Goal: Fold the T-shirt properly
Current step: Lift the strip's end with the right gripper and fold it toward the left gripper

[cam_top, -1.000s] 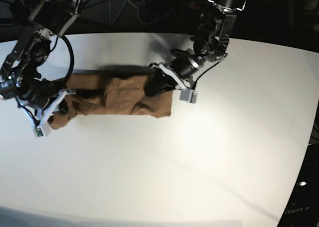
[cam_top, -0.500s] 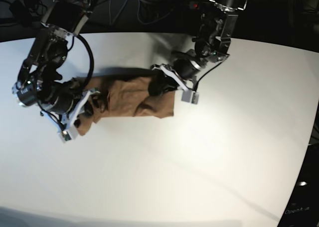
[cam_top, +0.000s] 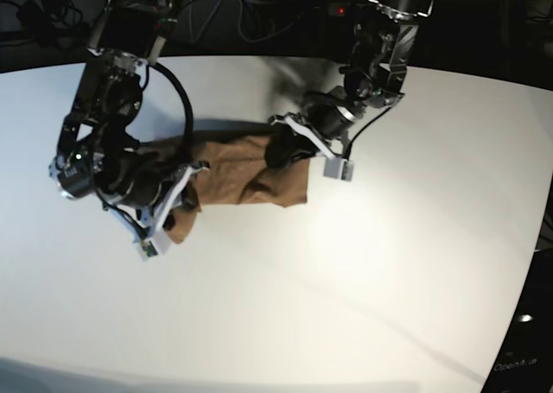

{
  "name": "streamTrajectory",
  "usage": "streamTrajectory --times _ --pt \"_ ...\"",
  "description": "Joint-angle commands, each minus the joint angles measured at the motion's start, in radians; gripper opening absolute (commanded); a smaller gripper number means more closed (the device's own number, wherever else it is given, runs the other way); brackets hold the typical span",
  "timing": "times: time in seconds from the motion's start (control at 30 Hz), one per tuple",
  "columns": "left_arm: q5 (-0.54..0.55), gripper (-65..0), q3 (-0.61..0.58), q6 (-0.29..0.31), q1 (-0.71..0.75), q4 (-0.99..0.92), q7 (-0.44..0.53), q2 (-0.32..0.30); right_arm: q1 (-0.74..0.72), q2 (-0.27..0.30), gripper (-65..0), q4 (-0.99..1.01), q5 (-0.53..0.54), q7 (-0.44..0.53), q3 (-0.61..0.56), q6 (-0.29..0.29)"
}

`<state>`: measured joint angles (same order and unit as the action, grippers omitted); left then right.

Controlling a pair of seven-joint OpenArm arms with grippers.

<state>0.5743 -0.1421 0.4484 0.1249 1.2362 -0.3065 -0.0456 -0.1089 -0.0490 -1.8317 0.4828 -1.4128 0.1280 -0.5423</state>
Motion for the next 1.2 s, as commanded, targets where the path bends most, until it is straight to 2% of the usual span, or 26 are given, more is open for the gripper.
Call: streamTrajectory --times 0.0,0.1,0.23,0.6,0.73,0.87,0.97,1.07,1.17 --pt "0.013 -63.0 0.002 -0.027 0.003 0.001 -0.013 -0.009 -0.027 0.001 -62.4 0.007 0.023 0.017 -0.006 0.018" --pt "0.017 -63.0 0.002 -0.027 0.003 0.003 -0.013 -0.01 -0.047 0.001 -62.4 0.059 0.023 0.017 -0.006 0.097" --pt "0.017 -62.8 0.002 -0.027 0.005 0.029 -0.013 -0.01 -0.042 0.01 -62.4 0.063 0.024 0.017 -0.006 0.098" --pt "0.02 -62.6 0.005 -0.027 0.034 0.244 -0.013 -0.012 -0.041 0.016 -62.4 0.065 0.024 0.017 -0.011 0.098" --pt "0.069 -62.6 0.009 -0.027 0.068 0.336 -0.013 -0.017 -0.048 0.025 -62.5 0.063 0.024 0.017 -0.012 0.098" --pt "0.131 -62.6 0.011 -0.027 0.109 0.4 -0.013 -0.086 -0.048 0.025 -62.5 0.062 0.026 0.017 -0.012 0.104" --pt "0.161 -62.7 0.055 -0.027 0.147 0.394 -0.013 -0.139 -0.048 0.025 -62.5 0.053 0.026 0.017 -0.012 0.104" --pt "0.157 -62.7 0.121 -0.027 0.19 0.363 -0.013 -0.162 -0.041 0.024 -62.5 -0.018 0.026 0.017 -0.015 0.106" --pt "0.155 -62.7 0.169 -0.024 0.21 0.313 -0.013 -0.173 -0.041 0.024 -62.5 -0.067 0.026 0.017 -0.067 0.107"
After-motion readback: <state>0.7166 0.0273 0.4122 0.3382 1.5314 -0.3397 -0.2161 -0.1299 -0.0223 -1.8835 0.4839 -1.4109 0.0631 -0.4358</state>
